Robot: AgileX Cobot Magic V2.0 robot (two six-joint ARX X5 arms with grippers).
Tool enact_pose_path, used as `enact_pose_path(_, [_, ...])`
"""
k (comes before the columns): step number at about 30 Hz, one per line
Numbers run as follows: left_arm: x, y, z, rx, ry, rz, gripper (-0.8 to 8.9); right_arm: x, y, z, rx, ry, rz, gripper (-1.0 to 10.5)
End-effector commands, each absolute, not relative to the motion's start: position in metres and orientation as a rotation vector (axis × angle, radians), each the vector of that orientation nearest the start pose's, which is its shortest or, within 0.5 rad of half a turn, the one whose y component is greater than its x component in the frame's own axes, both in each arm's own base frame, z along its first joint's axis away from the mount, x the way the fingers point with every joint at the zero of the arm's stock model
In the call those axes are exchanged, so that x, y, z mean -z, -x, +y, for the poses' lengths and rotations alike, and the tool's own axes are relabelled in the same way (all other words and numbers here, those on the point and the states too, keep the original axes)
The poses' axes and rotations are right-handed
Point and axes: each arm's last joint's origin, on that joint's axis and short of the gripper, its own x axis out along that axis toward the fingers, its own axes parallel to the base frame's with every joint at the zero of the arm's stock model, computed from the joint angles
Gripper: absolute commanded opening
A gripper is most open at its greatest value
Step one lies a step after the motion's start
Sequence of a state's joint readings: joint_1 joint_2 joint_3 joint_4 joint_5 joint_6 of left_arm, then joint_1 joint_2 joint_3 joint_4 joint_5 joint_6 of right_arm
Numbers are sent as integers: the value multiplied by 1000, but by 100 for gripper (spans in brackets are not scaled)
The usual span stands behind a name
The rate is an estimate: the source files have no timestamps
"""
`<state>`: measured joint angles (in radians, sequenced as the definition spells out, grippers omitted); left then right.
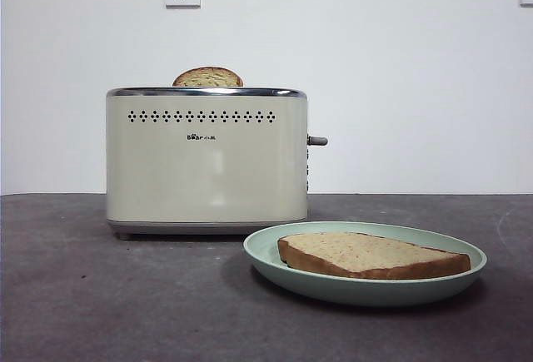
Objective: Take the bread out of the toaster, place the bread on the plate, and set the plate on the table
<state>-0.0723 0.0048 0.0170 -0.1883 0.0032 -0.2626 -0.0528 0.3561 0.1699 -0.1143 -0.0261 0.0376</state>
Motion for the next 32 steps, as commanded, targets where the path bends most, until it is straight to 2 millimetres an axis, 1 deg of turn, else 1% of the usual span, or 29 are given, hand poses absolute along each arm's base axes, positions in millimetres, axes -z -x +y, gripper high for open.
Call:
enact_pose_path(1, [-147, -96, -7, 48, 252, 191, -4, -165, -108, -5, 49, -71, 231, 1])
enact_pose_path(4, [-147, -96, -7, 48, 252, 191, -4, -148, -102, -5, 36, -82, 189, 1])
enact_pose_path(6, [-147, -96, -7, 48, 252, 190, -4, -144, -98, -5, 38, -91, 223, 1])
enact_pose_path(9, [-147, -96, -7, 48, 252, 190, -4, -148, -96, -4, 38, -84, 173, 1])
enact_pose_path(32, [-147, -96, -7, 48, 252, 189, -4, -148, -96, -4, 39, -95, 175, 1])
